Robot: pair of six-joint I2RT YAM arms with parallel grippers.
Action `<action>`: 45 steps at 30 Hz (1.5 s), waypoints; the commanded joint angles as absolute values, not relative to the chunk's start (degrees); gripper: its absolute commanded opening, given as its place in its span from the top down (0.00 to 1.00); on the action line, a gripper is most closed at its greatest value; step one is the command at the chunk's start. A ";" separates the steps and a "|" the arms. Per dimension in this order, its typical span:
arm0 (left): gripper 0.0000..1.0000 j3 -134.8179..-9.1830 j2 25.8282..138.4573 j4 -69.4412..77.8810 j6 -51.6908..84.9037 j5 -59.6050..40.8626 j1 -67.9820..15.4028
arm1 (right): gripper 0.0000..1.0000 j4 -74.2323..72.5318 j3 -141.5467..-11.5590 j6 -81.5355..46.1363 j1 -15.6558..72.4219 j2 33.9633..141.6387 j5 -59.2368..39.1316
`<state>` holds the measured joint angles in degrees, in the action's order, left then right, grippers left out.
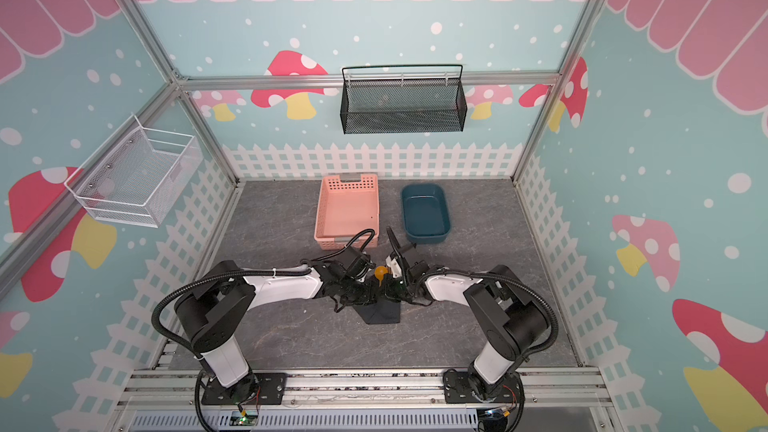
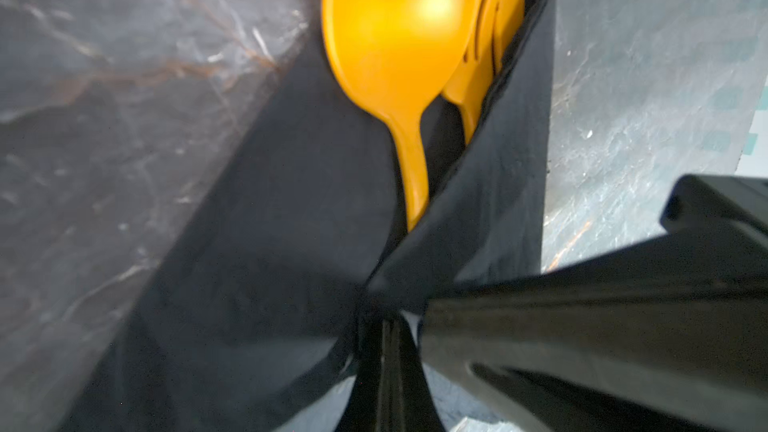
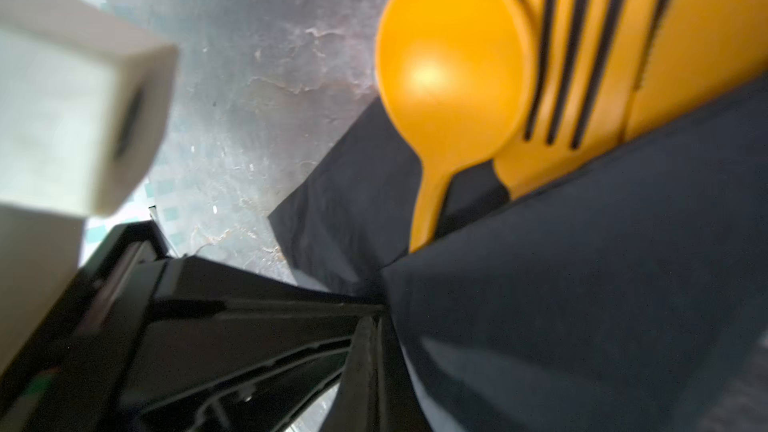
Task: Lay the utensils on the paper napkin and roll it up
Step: 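Lower the right gripper and grasp the napkin wrap beside the spoon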
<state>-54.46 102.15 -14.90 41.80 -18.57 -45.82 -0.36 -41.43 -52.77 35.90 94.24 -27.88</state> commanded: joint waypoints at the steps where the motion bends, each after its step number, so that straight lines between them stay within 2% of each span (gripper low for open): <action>1: 0.98 -52.91 102.46 -15.78 42.29 -17.13 -46.14 | 1.00 -2.07 -41.93 -54.14 36.85 95.88 -26.81; 18: 0.99 -52.73 102.97 -14.86 42.77 -17.93 -46.15 | 0.96 7.20 -46.56 -51.91 38.85 98.97 -21.02; 25: 0.99 -52.79 103.19 -14.78 42.81 -17.93 -46.19 | 0.88 10.98 -48.93 -50.88 39.03 97.06 -20.02; 34: 0.99 -52.93 103.62 -14.73 42.90 -18.11 -46.14 | 0.90 10.15 -48.56 -52.02 39.34 93.93 -23.13; 45: 0.99 -53.03 103.62 -14.78 42.92 -18.11 -46.14 | 0.90 10.19 -46.54 -51.29 39.86 98.06 -21.67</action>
<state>-54.02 102.10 -13.80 41.87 -19.07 -45.84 8.82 -47.77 -51.44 38.65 96.14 -20.84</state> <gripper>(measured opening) 0.047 0.098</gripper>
